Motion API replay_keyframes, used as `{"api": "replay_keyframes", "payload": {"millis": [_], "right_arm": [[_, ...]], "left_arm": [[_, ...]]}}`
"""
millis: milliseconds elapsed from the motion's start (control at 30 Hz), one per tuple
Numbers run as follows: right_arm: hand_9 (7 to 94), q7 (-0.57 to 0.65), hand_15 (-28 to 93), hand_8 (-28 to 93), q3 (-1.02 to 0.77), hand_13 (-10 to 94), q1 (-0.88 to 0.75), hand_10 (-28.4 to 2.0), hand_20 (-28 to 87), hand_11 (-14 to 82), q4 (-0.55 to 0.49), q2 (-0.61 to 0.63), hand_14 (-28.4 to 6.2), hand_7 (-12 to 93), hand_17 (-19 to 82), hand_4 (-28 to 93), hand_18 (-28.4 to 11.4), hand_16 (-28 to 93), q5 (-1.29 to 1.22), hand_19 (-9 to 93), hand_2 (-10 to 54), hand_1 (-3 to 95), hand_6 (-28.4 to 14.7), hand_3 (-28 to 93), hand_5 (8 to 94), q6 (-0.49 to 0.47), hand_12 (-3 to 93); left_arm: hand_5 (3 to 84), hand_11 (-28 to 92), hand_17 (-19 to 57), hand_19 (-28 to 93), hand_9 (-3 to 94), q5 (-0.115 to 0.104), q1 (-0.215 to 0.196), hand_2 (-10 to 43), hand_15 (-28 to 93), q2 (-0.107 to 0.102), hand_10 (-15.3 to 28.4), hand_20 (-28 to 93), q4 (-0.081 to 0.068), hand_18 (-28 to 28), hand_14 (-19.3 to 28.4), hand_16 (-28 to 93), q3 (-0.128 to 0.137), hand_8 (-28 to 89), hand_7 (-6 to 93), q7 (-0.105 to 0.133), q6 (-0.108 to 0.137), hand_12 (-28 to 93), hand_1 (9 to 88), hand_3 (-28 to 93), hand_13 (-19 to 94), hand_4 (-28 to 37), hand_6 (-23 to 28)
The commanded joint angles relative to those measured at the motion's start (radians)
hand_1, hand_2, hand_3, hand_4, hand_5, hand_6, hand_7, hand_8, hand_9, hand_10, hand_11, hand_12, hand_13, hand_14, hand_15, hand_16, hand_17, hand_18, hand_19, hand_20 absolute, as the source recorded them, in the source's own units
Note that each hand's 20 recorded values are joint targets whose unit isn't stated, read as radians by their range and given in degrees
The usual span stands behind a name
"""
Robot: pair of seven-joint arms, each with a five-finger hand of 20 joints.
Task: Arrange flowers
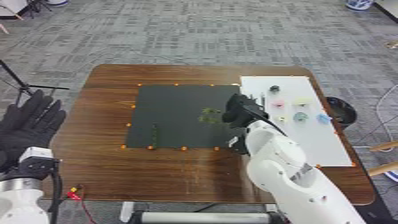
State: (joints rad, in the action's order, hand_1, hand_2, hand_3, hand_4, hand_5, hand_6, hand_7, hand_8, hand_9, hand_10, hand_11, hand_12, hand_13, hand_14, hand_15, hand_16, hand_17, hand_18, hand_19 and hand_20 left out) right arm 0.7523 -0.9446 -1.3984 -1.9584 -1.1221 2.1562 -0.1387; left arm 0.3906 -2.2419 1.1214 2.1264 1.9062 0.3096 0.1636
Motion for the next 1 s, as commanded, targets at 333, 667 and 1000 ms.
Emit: {"api": "replay_keyframes", "payload": {"millis": [333,667,1000], "right_arm": [[71.0,0.006,74,13,0.192,68,0.088,-11.7,32,44.1,0.260,-0.212,-13.3,53,36,-17,-25.2,37,0.081,84,-9.5,50.5,-2.2,72,67.0,0.213,57.3],[73.1,0.065,74,12,0.207,70,0.059,-12.9,31,44.6,0.219,-0.224,-13.9,36,37,-16,-26.7,38,0.046,86,-9.5,50.0,-3.6,71,73.3,0.242,53.3],[73.9,0.058,74,-4,0.195,70,0.058,-14.7,30,46.4,0.167,-0.225,-14.4,12,37,-16,-27.3,39,0.012,87,-8.5,44.3,-7.1,73,71.8,0.184,45.3]], "left_arm": [[45.8,19,-7.8,37,35.4,-0.004,0.046,14.3,24,-0.039,14.8,8,-0.009,14.7,15.6,-4,-0.050,-9,9.6,-0.012,0.048,7,27.0,75,25,-28.3,8.5],[46.5,21,-7.8,38,36.1,0.000,0.051,17.0,26,-0.041,15.3,8,-0.007,14.7,15.5,-5,-0.052,-9,10.7,-0.036,0.074,7,28.5,76,26,-28.2,8.6],[44.3,21,-7.8,39,35.1,-0.002,0.026,16.7,27,-0.037,15.8,9,0.002,14.9,15.8,-5,-0.038,-9,11.0,-0.031,0.081,7,28.5,76,26,-28.3,8.6]]}}
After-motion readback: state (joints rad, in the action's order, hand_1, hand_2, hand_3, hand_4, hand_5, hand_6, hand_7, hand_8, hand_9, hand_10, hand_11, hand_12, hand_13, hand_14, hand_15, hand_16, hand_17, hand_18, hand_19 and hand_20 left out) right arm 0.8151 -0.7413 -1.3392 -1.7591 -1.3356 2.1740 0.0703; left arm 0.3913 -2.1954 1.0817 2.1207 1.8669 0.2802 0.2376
